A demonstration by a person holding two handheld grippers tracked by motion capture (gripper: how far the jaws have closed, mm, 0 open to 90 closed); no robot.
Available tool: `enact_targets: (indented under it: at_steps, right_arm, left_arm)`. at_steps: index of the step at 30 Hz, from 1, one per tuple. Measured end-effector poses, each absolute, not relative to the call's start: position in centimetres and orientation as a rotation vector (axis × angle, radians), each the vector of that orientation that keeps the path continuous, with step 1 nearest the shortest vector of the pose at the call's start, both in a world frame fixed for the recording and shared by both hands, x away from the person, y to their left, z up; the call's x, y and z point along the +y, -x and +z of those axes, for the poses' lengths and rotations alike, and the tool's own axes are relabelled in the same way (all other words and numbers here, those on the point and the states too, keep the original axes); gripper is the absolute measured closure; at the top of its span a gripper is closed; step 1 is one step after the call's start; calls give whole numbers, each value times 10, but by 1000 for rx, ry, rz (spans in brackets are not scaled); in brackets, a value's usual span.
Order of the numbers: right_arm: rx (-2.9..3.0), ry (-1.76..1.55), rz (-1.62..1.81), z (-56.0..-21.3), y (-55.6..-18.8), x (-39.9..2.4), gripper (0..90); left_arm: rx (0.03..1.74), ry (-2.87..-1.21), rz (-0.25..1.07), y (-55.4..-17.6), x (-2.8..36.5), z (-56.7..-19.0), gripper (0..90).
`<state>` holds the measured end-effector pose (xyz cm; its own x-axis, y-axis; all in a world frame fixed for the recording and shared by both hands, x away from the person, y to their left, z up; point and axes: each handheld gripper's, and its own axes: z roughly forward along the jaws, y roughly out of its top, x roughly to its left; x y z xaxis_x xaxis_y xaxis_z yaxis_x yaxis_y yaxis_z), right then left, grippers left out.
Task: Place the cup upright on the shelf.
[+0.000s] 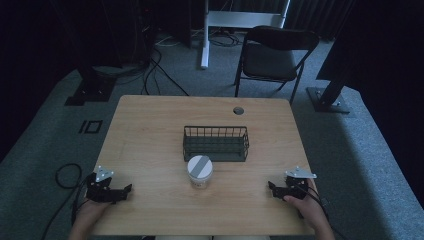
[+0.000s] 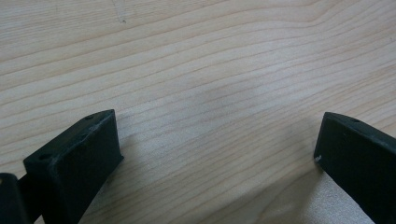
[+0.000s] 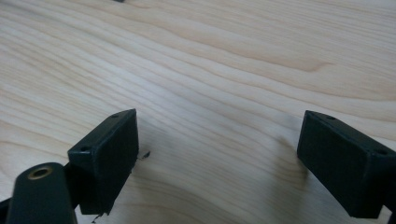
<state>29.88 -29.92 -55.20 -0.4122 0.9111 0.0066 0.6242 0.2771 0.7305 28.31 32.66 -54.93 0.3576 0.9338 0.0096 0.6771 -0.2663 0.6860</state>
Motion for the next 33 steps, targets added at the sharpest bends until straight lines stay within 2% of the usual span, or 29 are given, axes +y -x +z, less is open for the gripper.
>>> enact_targets:
  at_steps: [33]
  right_arm:
    - [2290, -1168, 1097, -545, -306, -221, 130]
  left_arm:
    - [1393, -2034, 564, -283, 327, -549, 5]
